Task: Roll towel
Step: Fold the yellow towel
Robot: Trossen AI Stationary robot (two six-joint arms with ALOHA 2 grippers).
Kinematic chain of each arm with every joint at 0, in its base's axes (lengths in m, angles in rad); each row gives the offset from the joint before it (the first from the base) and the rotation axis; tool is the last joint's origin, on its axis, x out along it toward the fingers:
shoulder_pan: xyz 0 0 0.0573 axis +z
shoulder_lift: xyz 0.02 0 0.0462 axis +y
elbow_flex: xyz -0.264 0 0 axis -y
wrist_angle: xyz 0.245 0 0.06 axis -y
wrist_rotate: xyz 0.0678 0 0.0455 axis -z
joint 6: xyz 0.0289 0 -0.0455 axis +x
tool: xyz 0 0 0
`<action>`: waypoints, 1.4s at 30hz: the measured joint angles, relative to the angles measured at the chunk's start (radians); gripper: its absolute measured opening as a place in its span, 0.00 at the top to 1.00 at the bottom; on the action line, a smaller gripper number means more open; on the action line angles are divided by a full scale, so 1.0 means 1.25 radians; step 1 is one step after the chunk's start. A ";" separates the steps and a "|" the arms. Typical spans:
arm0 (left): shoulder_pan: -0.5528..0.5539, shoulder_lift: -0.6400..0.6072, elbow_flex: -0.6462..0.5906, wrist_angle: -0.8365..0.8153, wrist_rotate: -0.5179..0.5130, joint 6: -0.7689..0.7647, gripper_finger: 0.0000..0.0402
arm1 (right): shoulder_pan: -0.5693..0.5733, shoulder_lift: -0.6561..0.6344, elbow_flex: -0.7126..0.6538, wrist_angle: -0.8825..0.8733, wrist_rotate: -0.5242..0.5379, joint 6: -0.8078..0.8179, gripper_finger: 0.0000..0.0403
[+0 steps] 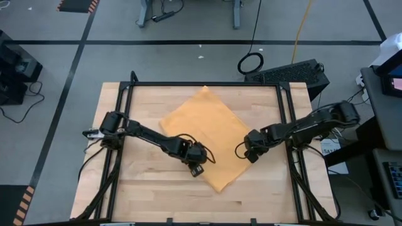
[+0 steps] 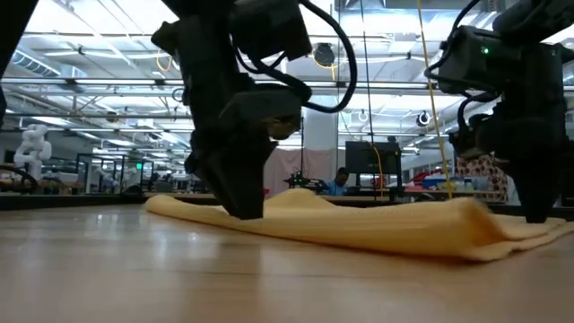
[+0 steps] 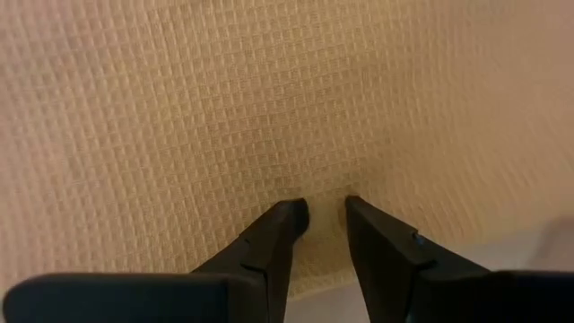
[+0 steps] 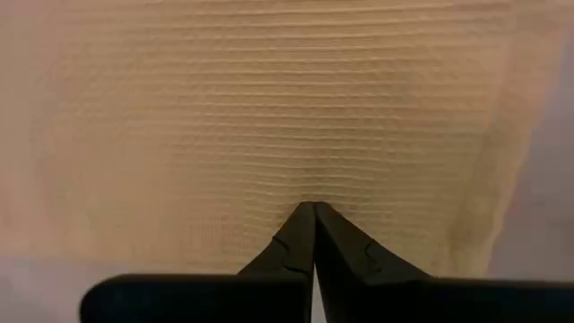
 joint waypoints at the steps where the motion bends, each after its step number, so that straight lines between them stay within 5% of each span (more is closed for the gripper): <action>1: 0.003 0.001 0.000 -0.019 -0.010 0.027 0.72 | 0.009 0.007 0.002 0.015 -0.023 0.013 1.00; 6: 0.039 -0.017 -0.002 -0.116 -0.108 0.205 0.72 | 0.078 0.023 -0.001 0.130 -0.091 0.158 1.00; 11: 0.098 -0.031 -0.007 -0.126 -0.228 0.367 0.72 | 0.138 0.029 -0.003 0.335 -0.061 0.365 1.00; 15: 0.148 -0.045 0.012 -0.184 -0.227 0.385 0.72 | 0.145 0.028 -0.002 0.391 -0.036 0.399 1.00; 19: 0.176 -0.090 0.029 -0.258 -0.147 0.402 0.72 | 0.130 -0.037 -0.001 0.334 -0.029 0.274 1.00; 23: 0.179 -0.165 0.029 -0.291 -0.080 0.404 0.72 | 0.138 -0.147 0.000 0.275 -0.049 0.000 0.99; 29: 0.115 -0.235 0.030 -0.173 0.031 0.294 0.69 | 0.252 -0.268 0.001 0.155 -0.002 -0.269 0.93; 38: -0.091 -0.210 0.030 -0.030 -0.109 0.292 0.31 | 0.427 -0.284 -0.090 0.277 0.250 -0.339 0.64; 42: -0.178 -0.191 0.031 0.023 -0.215 0.389 0.17 | 0.477 -0.264 -0.170 0.387 0.274 -0.336 0.52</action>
